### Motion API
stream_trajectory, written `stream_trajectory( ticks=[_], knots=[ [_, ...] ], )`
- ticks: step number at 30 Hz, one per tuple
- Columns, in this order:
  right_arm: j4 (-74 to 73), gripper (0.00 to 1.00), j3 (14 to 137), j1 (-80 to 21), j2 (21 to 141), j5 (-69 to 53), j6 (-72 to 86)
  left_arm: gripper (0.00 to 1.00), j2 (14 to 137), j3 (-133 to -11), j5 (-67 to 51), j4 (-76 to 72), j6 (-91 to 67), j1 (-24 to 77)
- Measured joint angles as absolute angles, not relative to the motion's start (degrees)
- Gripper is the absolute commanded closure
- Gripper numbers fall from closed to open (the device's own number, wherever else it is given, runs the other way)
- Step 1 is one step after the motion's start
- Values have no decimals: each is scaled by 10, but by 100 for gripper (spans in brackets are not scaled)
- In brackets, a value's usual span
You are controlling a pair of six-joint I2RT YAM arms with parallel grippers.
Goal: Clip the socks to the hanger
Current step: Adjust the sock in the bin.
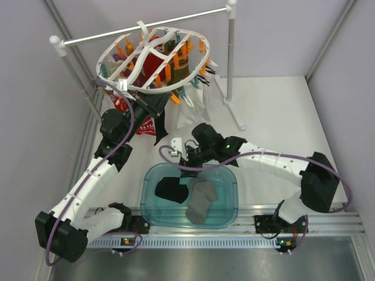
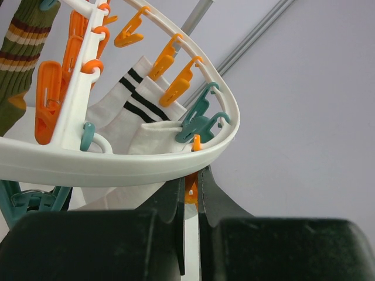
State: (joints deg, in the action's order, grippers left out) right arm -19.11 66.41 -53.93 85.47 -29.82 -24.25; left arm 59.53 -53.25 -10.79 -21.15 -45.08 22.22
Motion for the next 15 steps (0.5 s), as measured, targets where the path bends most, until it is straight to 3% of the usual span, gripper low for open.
stream_trajectory(
  ticks=[3, 15],
  knots=[
    [-211, 51, 664, -592, 903, -286, -246, 100, 595, -533, -108, -209, -451, 222],
    [-224, 53, 664, -677, 1025, -212, -204, 100, 595, -533, -104, -209, -451, 222]
  ],
)
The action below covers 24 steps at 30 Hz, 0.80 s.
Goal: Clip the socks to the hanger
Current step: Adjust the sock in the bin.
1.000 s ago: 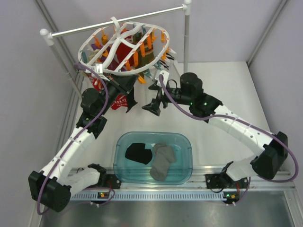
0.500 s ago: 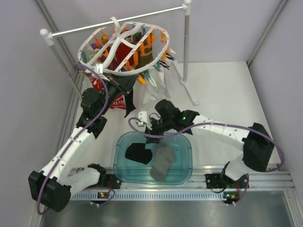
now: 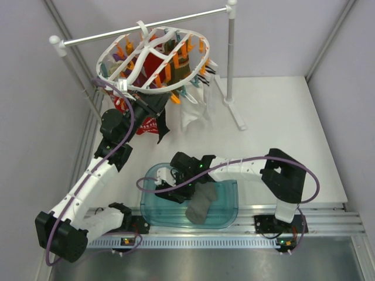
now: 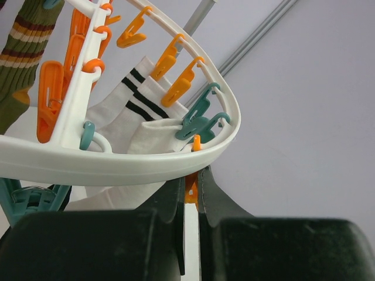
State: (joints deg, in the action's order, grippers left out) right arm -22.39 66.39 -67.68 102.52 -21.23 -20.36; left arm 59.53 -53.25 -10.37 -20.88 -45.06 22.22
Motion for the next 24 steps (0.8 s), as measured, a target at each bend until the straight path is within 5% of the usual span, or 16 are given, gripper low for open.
stream_trajectory(
  ticks=[8, 12, 24],
  knots=[
    [-223, 67, 669, -678, 1065, -155, -182, 100, 595, -533, -102, -209, -451, 222],
    [-223, 100, 689, -679, 1082, -141, -183, 100, 595, -532, -102, -209, -451, 222],
    [-322, 100, 775, -697, 1046, -136, -220, 100, 595, -532, -102, -209, -449, 222]
  ],
)
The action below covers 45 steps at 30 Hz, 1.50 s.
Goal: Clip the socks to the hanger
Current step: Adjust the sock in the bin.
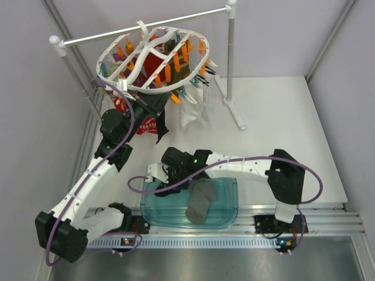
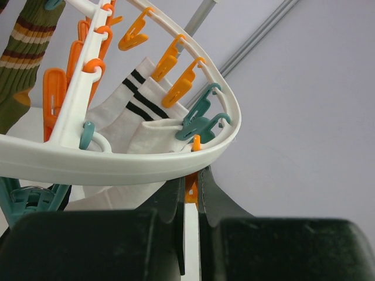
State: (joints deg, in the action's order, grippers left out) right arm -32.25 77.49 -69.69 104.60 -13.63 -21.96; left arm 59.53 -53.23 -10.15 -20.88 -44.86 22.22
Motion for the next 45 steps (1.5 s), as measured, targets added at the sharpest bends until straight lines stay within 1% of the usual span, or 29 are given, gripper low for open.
stream_trajectory(
  ticks=[6, 23, 25, 29, 39, 40, 42, 43, 45],
  knots=[
    [-344, 100, 799, -720, 990, -135, -245, 100, 595, -532, -102, -209, -449, 222],
    [-378, 100, 881, -731, 974, -115, -278, 100, 595, -532, -102, -209, -444, 222],
    [-371, 100, 866, -731, 957, -112, -282, 100, 595, -532, -102, -208, -444, 222],
    [-370, 100, 801, -729, 911, -106, -289, 100, 595, -532, -102, -208, -444, 222],
    [-403, 100, 636, -676, 829, -100, -316, 100, 595, -528, -102, -209, -444, 222],
    [-406, 95, 625, -673, 822, -100, -320, 100, 595, -527, -102, -208, -444, 222],
    [-412, 80, 613, -665, 814, -99, -331, 100, 595, -526, -102, -209, -444, 222],
    [-416, 60, 608, -660, 813, -100, -339, 100, 595, -526, -102, -209, -443, 222],
    [-422, 50, 600, -650, 813, -100, -353, 100, 595, -526, -102, -209, -442, 222]
  ],
)
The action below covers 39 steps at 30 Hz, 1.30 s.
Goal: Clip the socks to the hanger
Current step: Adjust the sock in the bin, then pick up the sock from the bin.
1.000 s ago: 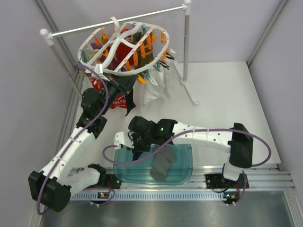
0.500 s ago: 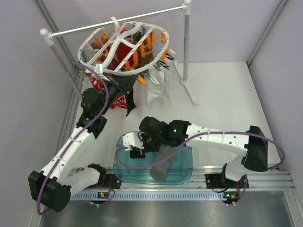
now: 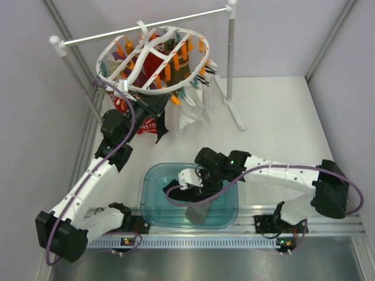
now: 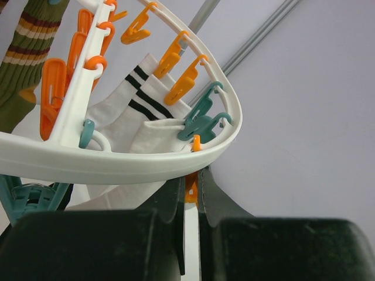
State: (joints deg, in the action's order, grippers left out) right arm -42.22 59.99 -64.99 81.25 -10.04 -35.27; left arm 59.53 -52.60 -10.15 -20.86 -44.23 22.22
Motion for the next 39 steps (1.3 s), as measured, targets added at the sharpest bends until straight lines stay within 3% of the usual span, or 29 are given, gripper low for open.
stream_trajectory(
  ticks=[10, 16, 18, 32, 36, 39],
  knots=[
    [-342, 51, 614, -650, 820, -118, -238, 100, 595, -526, -101, -209, -442, 222],
    [-242, 55, 665, -691, 919, -97, -110, 100, 595, -521, -99, -208, -442, 222],
    [-218, 50, 669, -705, 954, -79, -79, 100, 595, -519, -96, -207, -440, 222],
    [-137, 50, 677, -746, 1066, 46, 16, 100, 594, -509, -90, -205, -437, 222],
    [-120, 53, 677, -744, 1077, 58, 27, 100, 594, -508, -89, -205, -437, 222],
    [-109, 66, 677, -742, 1084, 60, 35, 100, 594, -505, -87, -205, -437, 222]
  ],
)
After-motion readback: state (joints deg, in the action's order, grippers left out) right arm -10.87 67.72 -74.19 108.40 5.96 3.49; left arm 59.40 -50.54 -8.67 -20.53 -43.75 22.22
